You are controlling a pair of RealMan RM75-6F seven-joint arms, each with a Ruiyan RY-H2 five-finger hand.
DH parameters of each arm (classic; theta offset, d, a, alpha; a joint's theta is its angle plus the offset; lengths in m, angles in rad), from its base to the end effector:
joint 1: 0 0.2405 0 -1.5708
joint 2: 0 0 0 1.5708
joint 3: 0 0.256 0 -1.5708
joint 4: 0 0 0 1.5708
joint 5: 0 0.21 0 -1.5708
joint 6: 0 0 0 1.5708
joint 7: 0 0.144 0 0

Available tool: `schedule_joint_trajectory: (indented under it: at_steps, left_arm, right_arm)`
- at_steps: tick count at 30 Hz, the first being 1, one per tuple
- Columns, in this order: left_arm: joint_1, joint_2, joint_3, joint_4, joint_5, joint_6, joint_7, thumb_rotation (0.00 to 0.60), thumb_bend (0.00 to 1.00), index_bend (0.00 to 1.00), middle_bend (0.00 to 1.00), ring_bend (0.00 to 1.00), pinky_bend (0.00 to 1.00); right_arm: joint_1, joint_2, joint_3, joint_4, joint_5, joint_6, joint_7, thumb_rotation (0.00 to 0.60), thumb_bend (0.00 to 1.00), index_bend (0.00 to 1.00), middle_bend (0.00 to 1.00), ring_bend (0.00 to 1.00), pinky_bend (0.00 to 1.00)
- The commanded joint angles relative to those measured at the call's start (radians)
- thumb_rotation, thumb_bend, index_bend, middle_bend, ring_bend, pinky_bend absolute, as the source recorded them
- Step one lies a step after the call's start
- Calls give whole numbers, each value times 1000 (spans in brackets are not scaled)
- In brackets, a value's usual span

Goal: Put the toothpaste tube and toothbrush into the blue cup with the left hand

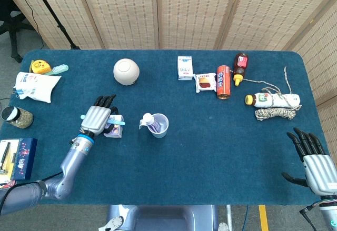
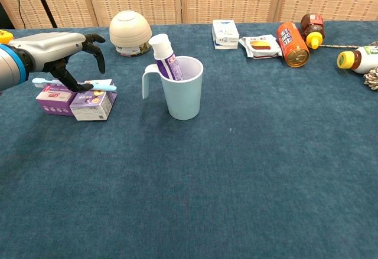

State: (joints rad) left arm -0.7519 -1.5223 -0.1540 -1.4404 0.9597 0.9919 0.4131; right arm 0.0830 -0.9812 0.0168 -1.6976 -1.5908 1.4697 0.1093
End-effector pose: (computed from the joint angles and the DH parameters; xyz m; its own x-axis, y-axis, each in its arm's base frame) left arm -0.1777 0.3579 -0.0006 0.4859 0.2540 0.8363 0.8682 -0.2504 -0.4283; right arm -0.2959 -0.1721 0.1827 0.3526 -0.0572 0.9340 -0.9335 -0.0905 0.3468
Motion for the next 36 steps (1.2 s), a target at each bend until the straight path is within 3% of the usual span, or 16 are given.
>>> schedule_joint_trajectory:
  at_steps: [1, 11, 36]
  left_arm:
    - [0, -4, -2, 0, -4, 4, 7, 600, 325, 381, 0, 0, 0]
    - [-9, -27, 0, 10, -35, -8, 46, 600, 335, 484, 0, 0, 0]
    - [-32, -70, -16, 48, -92, -10, 114, 600, 344, 490, 0, 0, 0]
  right_arm:
    - [0, 0, 0, 0, 2, -2, 0, 600, 0, 0, 0, 0, 0]
    - [1, 0, 1, 0, 5, -4, 0, 600, 0, 0, 0, 0, 0]
    - [3, -1, 2, 0, 9, -7, -1, 600, 0, 0, 0, 0, 0]
